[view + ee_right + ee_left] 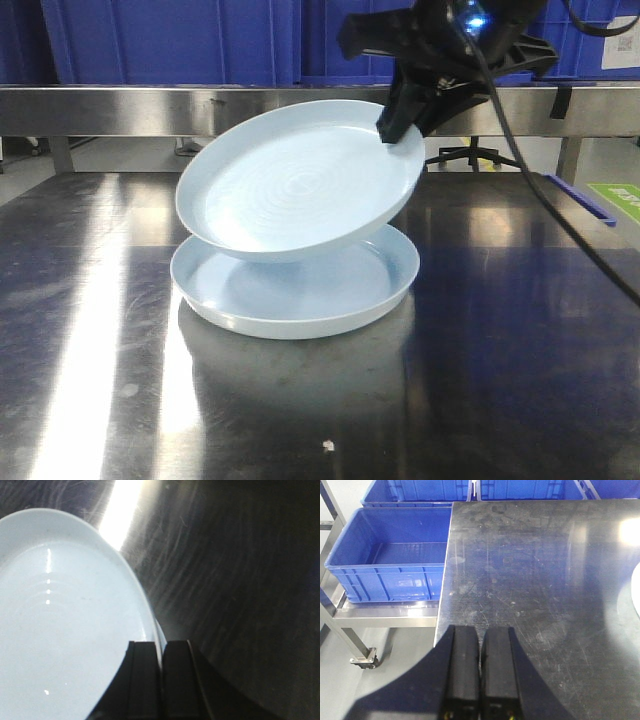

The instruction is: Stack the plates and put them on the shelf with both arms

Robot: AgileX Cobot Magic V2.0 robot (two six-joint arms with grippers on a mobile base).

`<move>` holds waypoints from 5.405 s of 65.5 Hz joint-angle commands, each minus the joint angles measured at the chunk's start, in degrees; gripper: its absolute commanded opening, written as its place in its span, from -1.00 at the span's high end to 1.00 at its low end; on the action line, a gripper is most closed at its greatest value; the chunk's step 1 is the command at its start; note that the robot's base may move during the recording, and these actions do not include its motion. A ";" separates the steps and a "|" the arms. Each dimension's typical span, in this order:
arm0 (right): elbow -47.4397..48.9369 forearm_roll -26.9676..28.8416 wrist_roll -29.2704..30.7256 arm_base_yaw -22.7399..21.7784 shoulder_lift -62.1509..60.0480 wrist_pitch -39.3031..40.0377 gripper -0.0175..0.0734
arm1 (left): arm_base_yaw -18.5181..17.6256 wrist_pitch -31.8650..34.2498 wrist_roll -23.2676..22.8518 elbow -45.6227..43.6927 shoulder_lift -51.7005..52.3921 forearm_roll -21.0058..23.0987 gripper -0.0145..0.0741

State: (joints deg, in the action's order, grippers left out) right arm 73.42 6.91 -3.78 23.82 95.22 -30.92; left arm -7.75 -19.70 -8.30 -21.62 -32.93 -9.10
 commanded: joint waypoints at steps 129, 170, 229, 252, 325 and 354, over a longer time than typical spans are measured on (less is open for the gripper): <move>2.57 1.24 0.28 0.75 5.39 -3.76 -0.43 | -0.46 4.51 -0.24 -1.53 -0.16 -0.15 0.47; 2.57 1.29 0.28 0.75 8.40 -4.94 -0.24 | -0.46 4.51 -0.24 -1.53 -0.16 -0.15 0.47; -1.37 -3.27 0.28 -1.96 -7.44 4.80 0.49 | -0.46 4.51 -0.24 -1.53 -0.16 -0.15 0.47; -22.52 -3.27 0.28 -10.42 -28.09 18.05 0.49 | -0.46 4.51 -0.24 -1.53 -0.16 -0.15 0.47; -52.07 -1.89 0.28 -22.91 -71.77 13.97 0.49 | -0.46 4.51 -0.24 -1.53 -0.16 -0.15 0.47; -52.07 -1.89 0.28 -22.91 -71.77 14.05 0.49 | -0.46 4.51 -0.24 -1.53 -0.16 -0.15 0.47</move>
State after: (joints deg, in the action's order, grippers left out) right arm 19.64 4.53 -3.67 1.28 23.37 -22.85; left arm -7.75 -19.70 -8.30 -21.62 -32.93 -9.10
